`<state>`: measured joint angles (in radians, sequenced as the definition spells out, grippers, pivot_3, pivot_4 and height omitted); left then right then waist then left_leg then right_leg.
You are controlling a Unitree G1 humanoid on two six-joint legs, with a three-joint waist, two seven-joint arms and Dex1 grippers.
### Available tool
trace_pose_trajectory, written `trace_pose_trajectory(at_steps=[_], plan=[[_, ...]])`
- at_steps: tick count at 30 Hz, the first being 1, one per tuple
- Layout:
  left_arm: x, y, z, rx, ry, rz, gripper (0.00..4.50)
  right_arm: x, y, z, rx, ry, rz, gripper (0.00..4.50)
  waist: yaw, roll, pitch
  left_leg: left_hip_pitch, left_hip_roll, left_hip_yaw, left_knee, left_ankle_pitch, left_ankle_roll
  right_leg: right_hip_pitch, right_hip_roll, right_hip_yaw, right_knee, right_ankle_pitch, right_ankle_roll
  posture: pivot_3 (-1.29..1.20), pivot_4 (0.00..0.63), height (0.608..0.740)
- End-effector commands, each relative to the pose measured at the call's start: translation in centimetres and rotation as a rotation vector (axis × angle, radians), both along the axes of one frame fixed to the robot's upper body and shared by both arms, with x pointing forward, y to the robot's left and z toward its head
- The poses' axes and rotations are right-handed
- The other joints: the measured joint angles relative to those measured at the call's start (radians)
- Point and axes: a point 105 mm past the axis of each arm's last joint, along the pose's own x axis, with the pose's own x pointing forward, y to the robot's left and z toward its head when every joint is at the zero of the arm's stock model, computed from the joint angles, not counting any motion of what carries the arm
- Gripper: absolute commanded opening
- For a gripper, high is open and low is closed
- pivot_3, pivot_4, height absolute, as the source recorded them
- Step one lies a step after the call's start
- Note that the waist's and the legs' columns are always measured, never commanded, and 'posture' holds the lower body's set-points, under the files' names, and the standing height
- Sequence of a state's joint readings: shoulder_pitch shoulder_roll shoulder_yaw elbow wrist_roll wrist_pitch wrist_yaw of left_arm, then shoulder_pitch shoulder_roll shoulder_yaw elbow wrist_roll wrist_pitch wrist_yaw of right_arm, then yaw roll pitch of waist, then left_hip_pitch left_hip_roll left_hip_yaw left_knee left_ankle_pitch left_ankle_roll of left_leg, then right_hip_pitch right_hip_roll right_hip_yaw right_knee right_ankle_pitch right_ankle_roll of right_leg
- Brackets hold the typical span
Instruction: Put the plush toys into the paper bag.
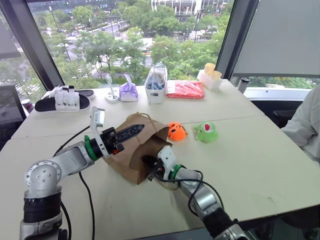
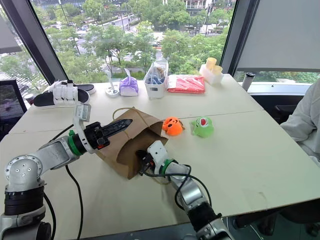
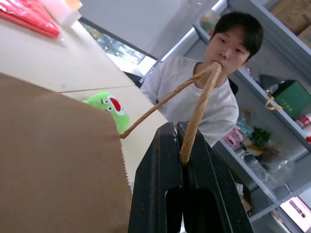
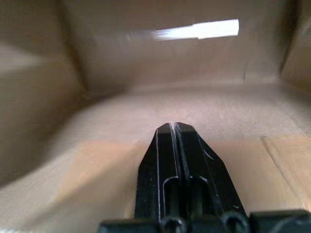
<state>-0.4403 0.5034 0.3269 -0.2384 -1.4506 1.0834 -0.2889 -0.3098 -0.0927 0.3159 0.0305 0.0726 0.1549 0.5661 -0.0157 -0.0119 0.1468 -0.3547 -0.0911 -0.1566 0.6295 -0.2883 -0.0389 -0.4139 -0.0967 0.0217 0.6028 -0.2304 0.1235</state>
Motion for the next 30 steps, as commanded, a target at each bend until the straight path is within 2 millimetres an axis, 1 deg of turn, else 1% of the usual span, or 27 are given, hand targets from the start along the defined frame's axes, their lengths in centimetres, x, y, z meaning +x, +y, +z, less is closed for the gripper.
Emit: trace_pose_trajectory(at_steps=[1,2,3,5,6,8,9,10,11,13,15,16,18,21,24,25,29,30], plan=[[-0.2,0.2,0.6,0.001,-0.037,0.002,0.01,-2.4,-1.0,4.9,0.118,-0.046,0.053,0.00,0.002,0.000,0.000,0.000,0.000,0.000,0.000,0.000,0.000,0.000,0.000,0.000,0.000,0.000,0.000,0.00,0.150,0.740],[-0.2,0.2,0.5,0.005,-0.035,0.003,0.01,-2.8,-1.5,5.4,0.129,-0.035,0.052,0.00,0.003,0.000,0.000,0.000,0.000,0.000,0.000,0.000,0.000,0.000,0.000,0.000,0.000,0.000,0.000,0.00,0.150,0.740],[-0.2,0.2,0.5,0.007,-0.035,0.002,0.01,-2.9,-2.4,6.0,0.151,-0.023,0.032,0.00,0.003,0.000,0.000,0.001,0.000,0.000,0.000,0.000,0.000,0.001,0.000,0.000,0.000,0.000,0.000,0.00,0.150,0.740],[-0.2,0.2,0.4,0.010,-0.034,-0.001,0.00,-2.7,-4.2,6.9,0.180,-0.010,-0.013,0.55,0.004,0.000,0.000,0.001,0.000,0.000,0.000,0.000,0.000,0.001,0.000,0.000,-0.001,0.000,0.000,0.00,0.150,0.740],[-0.2,0.2,0.4,0.012,-0.034,-0.004,0.00,-2.5,-5.0,7.4,0.196,-0.006,-0.035,0.90,0.004,0.000,0.000,0.001,0.000,0.000,0.000,0.000,0.000,0.002,0.000,0.000,-0.001,0.000,0.000,0.00,0.150,0.740],[-0.1,0.2,0.4,0.016,-0.033,-0.007,0.00,-0.8,-7.3,8.5,0.239,-0.011,-0.126,1.88,0.004,0.000,0.000,0.001,0.000,0.000,0.000,-0.001,0.001,0.002,0.000,0.000,-0.001,0.000,0.000,0.00,0.150,0.740],[-0.1,0.2,0.4,0.018,-0.033,-0.008,0.00,0.4,-8.7,8.9,0.254,-0.018,-0.189,2.39,0.004,0.000,0.000,0.001,0.000,0.000,0.001,-0.001,0.001,0.002,0.000,0.000,-0.001,0.000,0.000,0.00,0.150,0.740],[0.0,0.2,0.4,0.020,-0.032,-0.009,0.00,1.8,-10.0,9.4,0.262,-0.042,-0.255,3.03,0.004,0.000,0.000,0.001,0.000,0.000,0.001,-0.001,0.001,0.002,0.000,0.000,-0.001,0.000,0.000,0.00,0.150,0.740],[0.0,0.1,0.3,0.028,-0.033,-0.012,0.00,3.2,-10.9,9.4,0.246,-0.052,-0.306,3.47,0.003,0.000,0.000,0.001,0.000,0.001,0.001,0.000,0.001,0.002,0.000,0.000,-0.001,0.000,-0.001,0.00,0.150,0.740],[0.1,0.1,0.1,0.053,-0.033,-0.018,0.00,5.7,-11.6,8.4,0.144,-0.049,-0.369,4.45,0.002,0.000,0.000,0.002,0.000,0.002,0.000,0.000,0.001,0.002,0.000,0.000,-0.001,0.001,-0.001,0.00,0.150,0.740],[0.4,0.3,-0.2,0.083,-0.035,-0.009,0.00,8.0,-11.4,6.9,0.052,-0.014,-0.416,4.45,-0.002,0.000,0.000,0.003,0.000,0.003,-0.001,0.000,0.000,0.002,0.001,0.000,-0.001,0.001,-0.001,0.00,0.150,0.740],[0.5,0.3,-0.3,0.091,-0.036,-0.004,0.00,8.7,-11.3,6.5,0.026,-0.005,-0.431,4.45,-0.004,0.000,0.000,0.003,0.000,0.005,-0.001,0.000,0.000,0.001,0.001,0.000,-0.001,0.001,-0.001,0.00,0.150,0.740],[0.8,0.5,-0.2,0.088,-0.042,0.006,0.00,10.3,-10.8,5.6,0.005,0.029,-0.455,4.45,-0.004,0.000,0.000,0.002,0.001,0.011,-0.003,0.000,0.000,-0.001,0.001,0.001,0.000,0.001,-0.002,0.00,0.150,0.740],[1.0,0.7,0.1,0.085,-0.052,0.019,0.00,12.2,-10.1,5.0,0.010,0.058,-0.486,4.45,-0.006,-0.001,0.000,-0.002,0.002,0.014,-0.003,0.000,0.000,-0.008,0.000,0.003,0.001,0.002,-0.003,0.00,0.150,0.740],[1.1,0.8,0.2,0.090,-0.058,0.028,0.00,13.2,-9.3,4.4,0.021,0.102,-0.482,4.45,-0.007,-0.001,0.000,-0.002,0.003,0.015,-0.002,0.000,0.000,-0.009,-0.001,0.003,0.000,0.003,-0.003,0.00,0.150,0.740],[1.2,1.0,0.2,0.094,-0.062,0.038,0.00,13.5,-9.2,3.9,0.007,0.131,-0.482,4.45,-0.006,-0.001,-0.001,-0.002,0.003,0.015,-0.002,0.000,0.000,-0.009,-0.001,0.003,0.000,0.003,-0.004,0.00,0.150,0.740],[1.3,1.4,0.5,0.093,-0.073,0.056,0.00,14.2,-9.7,2.5,-0.053,0.172,-0.513,4.45,-0.005,-0.002,-0.001,-0.002,0.003,0.015,-0.002,0.000,0.000,-0.008,-0.001,0.003,0.000,0.003,-0.004,0.00,0.150,0.740],[1.3,1.4,0.6,0.093,-0.075,0.056,0.00,14.3,-9.7,2.4,-0.050,0.183,-0.514,4.22,-0.005,-0.002,-0.001,-0.002,0.003,0.015,-0.002,0.000,0.000,-0.008,-0.001,0.003,0.000,0.003,-0.004,0.00,0.150,0.740]])
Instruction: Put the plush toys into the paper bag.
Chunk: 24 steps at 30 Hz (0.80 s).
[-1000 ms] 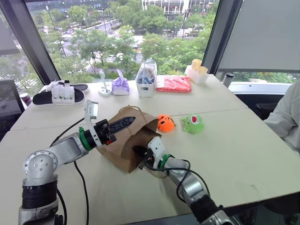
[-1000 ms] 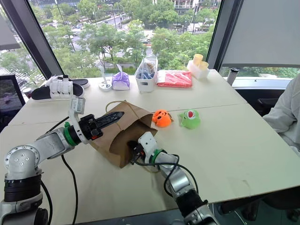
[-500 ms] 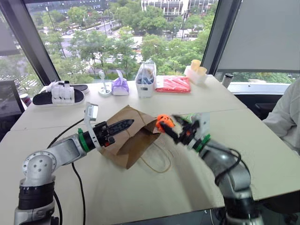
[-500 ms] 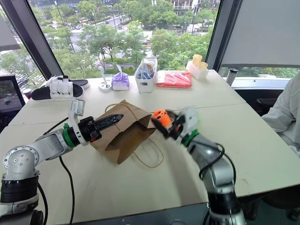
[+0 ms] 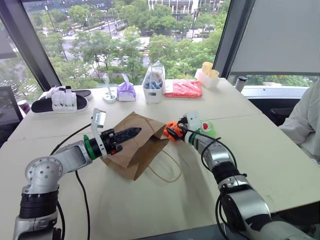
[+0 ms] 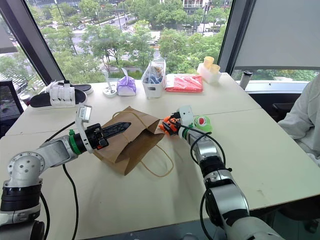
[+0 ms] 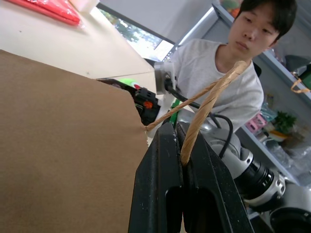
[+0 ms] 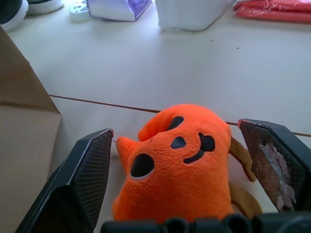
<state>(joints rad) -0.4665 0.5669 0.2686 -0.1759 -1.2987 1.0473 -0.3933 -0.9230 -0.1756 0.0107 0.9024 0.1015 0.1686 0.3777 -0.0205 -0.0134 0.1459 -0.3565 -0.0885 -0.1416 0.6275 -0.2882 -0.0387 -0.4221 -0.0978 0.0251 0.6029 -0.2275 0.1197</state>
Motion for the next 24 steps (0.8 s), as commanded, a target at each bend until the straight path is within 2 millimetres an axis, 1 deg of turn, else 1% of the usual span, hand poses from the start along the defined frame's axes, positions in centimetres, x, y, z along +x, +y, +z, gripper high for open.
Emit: trace_pose_trajectory(at_steps=[1,2,4,5,9,10,12,13,14,15,16,17,19,21,24], plan=[[0.0,0.6,1.6,-0.013,-0.068,0.017,0.00,0.5,-0.2,0.7,0.002,-0.011,-0.004,3.96,-0.001,0.000,0.000,0.000,0.000,0.000,0.000,0.000,0.000,0.000,0.000,0.000,0.000,0.000,0.000,0.00,0.150,0.740],[-0.1,0.6,1.7,-0.013,-0.069,0.017,0.00,0.5,-0.3,0.5,-0.009,-0.010,-0.002,3.78,-0.002,0.000,0.000,0.000,0.000,0.000,0.000,0.000,0.000,0.000,0.000,0.000,0.000,0.000,0.000,0.00,0.150,0.740],[-0.1,0.6,1.7,-0.013,-0.072,0.017,0.00,0.5,-0.3,0.3,-0.022,0.003,0.008,2.88,-0.004,0.000,0.000,0.000,0.000,0.000,0.000,0.000,0.000,0.000,0.000,0.000,0.000,0.000,0.000,0.00,0.150,0.740],[0.0,0.6,1.7,-0.013,-0.072,0.017,0.00,0.5,-0.3,0.4,-0.020,0.000,0.006,2.29,-0.004,0.000,0.000,0.000,0.000,0.000,0.000,0.000,0.000,0.000,0.000,0.000,0.000,0.000,0.000,0.00,0.150,0.740],[0.0,0.6,1.8,-0.013,-0.076,0.015,0.00,0.6,-0.1,0.5,-0.026,-0.011,0.013,0.35,-0.003,0.000,0.000,0.000,0.000,0.000,0.001,0.000,0.000,0.000,0.000,0.000,0.002,0.000,0.000,0.00,0.150,0.740],[0.0,0.5,1.8,-0.014,-0.079,0.013,0.00,0.7,-0.1,0.8,-0.025,-0.023,0.010,0.02,-0.003,0.000,0.000,0.000,0.000,0.000,0.001,0.000,0.000,0.000,0.000,0.000,0.002,0.000,0.000,0.00,0.150,0.740],[0.1,0.5,1.9,-0.014,-0.084,0.010,0.00,0.8,-0.2,1.2,-0.020,-0.048,0.007,0.01,-0.003,0.000,0.000,0.000,0.000,0.000,0.001,0.000,0.000,0.000,0.000,0.000,0.002,0.000,0.000,0.00,0.150,0.740],[0.1,0.4,2.0,-0.013,-0.088,0.007,0.00,0.8,-0.4,1.9,-0.017,-0.076,0.003,0.01,-0.003,0.000,0.000,0.000,0.000,0.000,0.001,0.000,0.000,0.000,0.000,0.000,0.002,0.000,0.000,0.00,0.150,0.740],[0.1,0.3,2.1,-0.010,-0.093,0.002,0.00,0.8,-0.6,3.1,-0.003,-0.123,0.012,0.01,-0.004,0.000,0.000,0.000,0.000,0.000,0.001,0.000,0.000,-0.001,0.000,0.000,0.003,0.000,0.000,0.00,0.150,0.740],[0.2,0.2,2.2,-0.009,-0.098,-0.004,0.00,0.6,-1.0,4.8,0.005,-0.186,0.027,0.01,-0.002,0.000,0.000,0.000,0.000,0.000,0.001,0.000,0.000,-0.001,0.000,0.000,0.003,0.000,0.000,0.00,0.150,0.740],[0.2,0.1,2.4,-0.009,-0.103,-0.011,0.00,-0.1,-1.4,6.5,0.014,-0.245,0.057,0.01,0.001,0.000,0.000,0.000,0.000,0.000,0.001,0.000,0.000,-0.001,0.000,0.000,0.005,0.000,0.000,0.00,0.150,0.740],[0.2,0.0,2.5,-0.008,-0.108,-0.018,0.00,-1.0,-1.7,7.8,0.014,-0.291,0.090,0.01,0.003,0.000,0.000,-0.001,0.000,-0.001,0.001,0.000,0.000,-0.003,0.000,0.000,0.008,0.000,0.000,0.00,0.150,0.740],[0.2,-0.3,2.8,0.001,-0.120,-0.041,0.00,-3.3,-2.0,9.2,0.000,-0.331,0.167,0.01,0.004,0.000,0.000,-0.002,0.000,-0.001,0.001,0.000,0.000,-0.003,0.000,0.000,0.008,0.000,0.000,0.00,0.150,0.740],[0.2,-0.6,3.3,0.006,-0.137,-0.063,0.00,-6.4,-2.2,9.7,-0.017,-0.334,0.275,0.01,0.008,-0.001,0.000,-0.001,0.000,-0.001,0.001,-0.001,0.001,-0.003,0.000,0.000,0.008,0.000,0.000,0.00,0.150,0.740],[0.2,-0.8,3.9,0.012,-0.155,-0.092,0.00,-10.4,-1.7,9.8,-0.034,-0.304,0.415,0.01,0.004,-0.001,-0.001,-0.001,0.000,-0.001,0.001,-0.002,0.001,-0.003,0.000,-0.001,0.007,0.000,0.001,0.00,0.150,0.740]])
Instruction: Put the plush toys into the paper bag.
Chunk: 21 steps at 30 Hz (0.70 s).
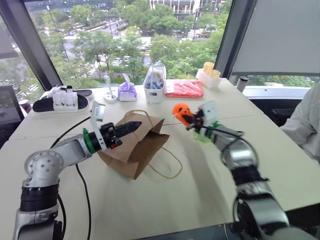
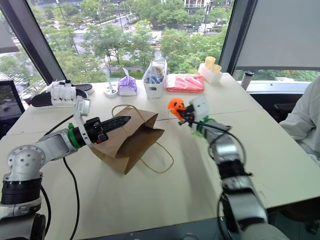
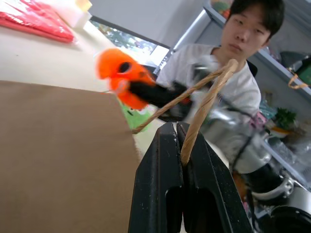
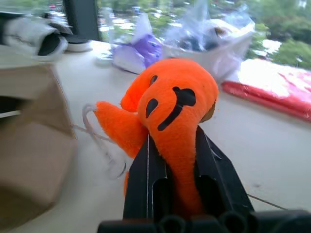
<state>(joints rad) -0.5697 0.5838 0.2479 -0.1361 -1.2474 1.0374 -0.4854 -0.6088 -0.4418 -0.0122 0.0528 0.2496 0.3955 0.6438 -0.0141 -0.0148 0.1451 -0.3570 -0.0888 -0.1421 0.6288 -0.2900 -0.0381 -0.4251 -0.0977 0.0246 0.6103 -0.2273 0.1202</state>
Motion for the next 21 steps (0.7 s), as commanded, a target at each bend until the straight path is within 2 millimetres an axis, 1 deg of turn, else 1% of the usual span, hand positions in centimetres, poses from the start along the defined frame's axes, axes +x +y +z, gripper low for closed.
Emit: trace_pose_trajectory(at_steps=[1,4,6,10,16,21], plan=[[-0.3,-0.3,1.6,0.005,-0.064,-0.040,0.00,-4.5,2.0,1.5,-0.020,-0.007,0.204,0.01,-0.004,0.000,0.000,0.001,0.000,0.001,0.000,0.000,0.000,0.000,0.000,0.000,0.000,0.000,0.000,0.00,0.150,0.740],[-0.2,-0.4,1.8,0.013,-0.071,-0.060,0.00,-6.6,3.0,0.7,-0.063,0.039,0.290,0.01,-0.008,0.000,0.000,0.002,0.000,0.004,0.001,0.000,0.000,0.000,0.000,0.000,-0.001,0.000,0.000,0.00,0.150,0.740],[-0.2,-0.6,1.8,0.020,-0.072,-0.076,0.00,-7.2,4.0,0.0,-0.084,0.061,0.324,0.01,-0.005,-0.001,0.000,0.002,0.001,0.004,0.001,-0.001,0.002,0.000,0.001,0.000,0.000,0.000,0.000,0.00,0.150,0.740],[-0.2,-1.1,1.5,0.034,-0.071,-0.103,0.00,-6.3,5.8,-1.1,-0.132,0.060,0.345,0.01,-0.001,-0.001,-0.001,0.003,0.001,0.004,0.002,0.000,0.001,0.001,0.001,0.000,0.000,0.000,0.000,0.00,0.150,0.740],[-0.5,-1.4,1.4,0.033,-0.074,-0.119,0.00,-4.7,7.6,-2.9,-0.234,0.075,0.395,0.01,0.000,-0.001,-0.001,0.002,0.001,0.003,0.002,0.001,-0.001,0.000,0.000,0.000,0.000,0.000,0.000,0.00,0.150,0.740],[-0.9,-1.6,1.3,0.031,-0.075,-0.133,0.00,-2.9,9.2,-3.1,-0.250,0.079,0.424,0.01,-0.002,-0.002,-0.001,0.001,0.001,0.003,0.002,0.001,-0.001,0.000,0.000,0.000,0.000,0.000,0.000,0.00,0.150,0.740]])
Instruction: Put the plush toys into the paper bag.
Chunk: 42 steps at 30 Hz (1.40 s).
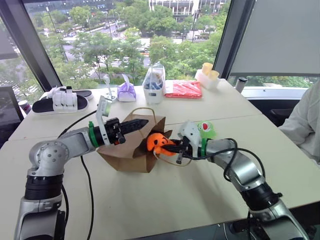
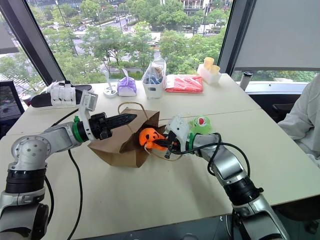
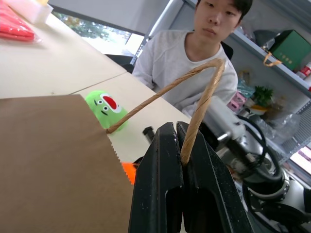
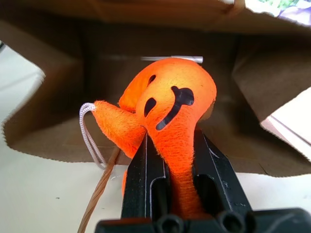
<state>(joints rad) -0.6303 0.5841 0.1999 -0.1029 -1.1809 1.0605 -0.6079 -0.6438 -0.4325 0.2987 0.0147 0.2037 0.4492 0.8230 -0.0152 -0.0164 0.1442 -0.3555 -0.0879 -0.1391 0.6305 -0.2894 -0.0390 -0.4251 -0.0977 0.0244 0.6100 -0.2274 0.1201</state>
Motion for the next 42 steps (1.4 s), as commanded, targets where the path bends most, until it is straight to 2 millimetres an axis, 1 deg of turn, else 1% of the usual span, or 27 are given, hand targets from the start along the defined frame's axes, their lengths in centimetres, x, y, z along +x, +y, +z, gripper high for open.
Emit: trace_pose_trajectory(at_steps=[1,5,8,13,16,19,21,22,24,25,28,29,32,36,37,38,40,41,42], plan=[[-0.8,-0.4,0.9,-0.003,-0.050,-0.029,0.00,0.9,1.5,1.2,-0.008,-0.056,0.049,0.01,-0.003,0.000,0.000,0.000,0.000,0.000,0.000,0.000,0.000,0.000,0.000,0.000,0.000,0.000,0.000,0.00,0.150,0.740],[-0.9,-0.6,0.9,-0.006,-0.052,-0.033,0.00,1.8,3.6,1.2,-0.042,-0.070,0.094,0.01,-0.004,0.000,0.000,0.000,0.000,0.000,-0.001,0.000,0.000,0.000,0.000,0.000,0.001,0.000,0.000,0.00,0.150,0.740],[-1.0,-0.7,0.9,-0.010,-0.053,-0.035,0.00,1.9,4.9,1.5,-0.062,-0.084,0.139,0.01,-0.004,0.000,0.000,0.000,0.000,0.000,-0.001,0.000,0.000,-0.001,0.000,0.000,0.001,0.000,0.000,0.00,0.150,0.740],[-1.0,-0.7,0.9,-0.016,-0.054,-0.034,0.00,2.1,6.3,0.8,-0.116,-0.085,0.174,0.01,-0.003,0.000,0.000,0.000,0.000,-0.001,0.000,0.000,0.000,-0.001,0.000,0.000,0.001,0.000,0.000,0.00,0.150,0.740],[-0.9,-0.7,1.0,-0.017,-0.055,-0.029,0.00,2.5,7.0,0.3,-0.127,-0.091,0.168,0.01,-0.005,0.000,0.000,0.000,0.000,-0.001,-0.001,0.000,0.000,-0.001,0.000,0.000,0.001,0.000,0.000,0.00,0.150,0.740],[-0.8,-0.6,1.0,-0.019,-0.055,-0.023,0.00,2.9,7.6,0.3,-0.122,-0.107,0.148,0.01,-0.006,0.000,0.000,0.000,0.000,-0.001,-0.001,0.000,0.000,-0.002,0.000,0.000,0.001,0.000,0.000,0.00,0.150,0.740],[-0.8,-0.5,1.0,-0.020,-0.055,-0.019,0.00,3.2,7.9,0.7,-0.092,-0.129,0.125,0.88,-0.006,0.000,0.000,0.000,0.000,-0.001,-0.001,0.000,0.000,-0.002,0.000,0.000,0.002,0.000,0.000,0.00,0.150,0.740],[-0.8,-0.5,0.9,-0.020,-0.054,-0.016,0.00,3.2,7.9,0.8,-0.088,-0.131,0.131,1.24,-0.006,0.000,0.000,0.000,0.000,-0.001,-0.001,0.000,0.000,-0.002,0.000,0.000,0.002,0.000,0.000,0.00,0.150,0.740],[-0.7,-0.4,0.9,-0.021,-0.052,-0.010,0.00,3.1,7.8,0.9,-0.082,-0.145,0.133,2.31,-0.006,0.000,0.000,0.000,0.000,-0.001,-0.001,0.000,0.000,-0.002,0.000,0.000,0.002,0.000,0.000,0.00,0.150,0.740],[-0.6,-0.3,0.8,-0.025,-0.049,-0.005,0.00,3.1,7.5,1.3,-0.077,-0.164,0.126,2.71,-0.006,0.000,0.000,0.000,0.000,-0.001,-0.001,0.000,0.000,-0.002,0.000,0.000,0.002,0.000,0.000,0.00,0.150,0.740],[-0.5,-0.2,0.8,-0.030,-0.047,0.004,0.00,3.0,6.7,2.4,-0.050,-0.204,0.096,4.30,-0.005,0.000,0.000,0.000,0.000,-0.001,-0.001,0.000,0.000,-0.002,0.000,0.000,0.002,0.000,0.000,0.00,0.150,0.740],[-0.4,-0.1,0.9,-0.034,-0.047,0.010,0.00,2.8,6.2,3.0,-0.027,-0.217,0.083,4.46,-0.004,0.000,0.000,0.000,0.000,-0.001,-0.001,0.000,0.000,-0.002,0.000,0.000,0.002,0.000,0.000,0.00,0.150,0.740],[-0.1,0.2,1.0,-0.043,-0.048,0.030,0.00,1.8,4.8,4.4,0.025,-0.236,0.069,4.46,-0.002,0.000,0.000,-0.001,0.000,-0.002,-0.001,0.000,0.000,-0.002,0.000,0.000,0.002,0.000,0.000,0.00,0.150,0.740],[0.2,0.7,1.3,-0.057,-0.054,0.056,0.00,-0.6,1.5,6.3,0.119,-0.235,0.025,4.46,0.000,0.000,0.000,-0.001,0.000,-0.002,-0.001,0.000,0.000,-0.002,0.000,0.000,0.001,0.000,0.000,0.00,0.150,0.740],[0.2,0.7,1.3,-0.060,-0.055,0.057,0.00,-1.0,1.0,6.4,0.129,-0.229,0.021,4.46,0.000,0.000,0.000,-0.001,0.000,-0.002,-0.001,0.000,0.000,-0.002,0.000,0.000,0.001,0.000,0.000,0.00,0.150,0.740],[0.2,0.7,1.4,-0.062,-0.056,0.061,0.00,-1.4,-0.1,6.9,0.169,-0.208,-0.004,4.46,0.001,0.000,0.000,-0.001,0.000,-0.002,-0.001,0.000,0.000,-0.002,0.000,0.000,0.001,0.000,0.000,0.00,0.150,0.740],[0.1,0.8,1.5,-0.068,-0.057,0.067,0.00,-1.1,-3.1,7.7,0.244,-0.165,-0.118,4.46,0.001,0.000,0.000,-0.001,0.000,-0.002,-0.001,0.000,0.000,-0.001,0.000,0.000,0.001,0.000,0.000,0.00,0.150,0.740],[0.1,0.9,1.5,-0.070,-0.057,0.068,0.00,-0.9,-4.0,7.8,0.263,-0.152,-0.158,4.46,0.002,0.000,0.000,-0.001,0.000,-0.002,-0.001,0.000,0.000,-0.001,0.000,0.000,0.001,0.000,0.000,0.00,0.150,0.740],[0.1,0.9,1.5,-0.071,-0.056,0.069,0.00,-0.2,-5.3,7.7,0.267,-0.143,-0.228,4.46,0.002,0.000,0.000,0.000,0.000,-0.001,0.000,0.000,0.000,-0.001,0.000,0.000,0.001,0.000,0.000,0.00,0.150,0.740]])
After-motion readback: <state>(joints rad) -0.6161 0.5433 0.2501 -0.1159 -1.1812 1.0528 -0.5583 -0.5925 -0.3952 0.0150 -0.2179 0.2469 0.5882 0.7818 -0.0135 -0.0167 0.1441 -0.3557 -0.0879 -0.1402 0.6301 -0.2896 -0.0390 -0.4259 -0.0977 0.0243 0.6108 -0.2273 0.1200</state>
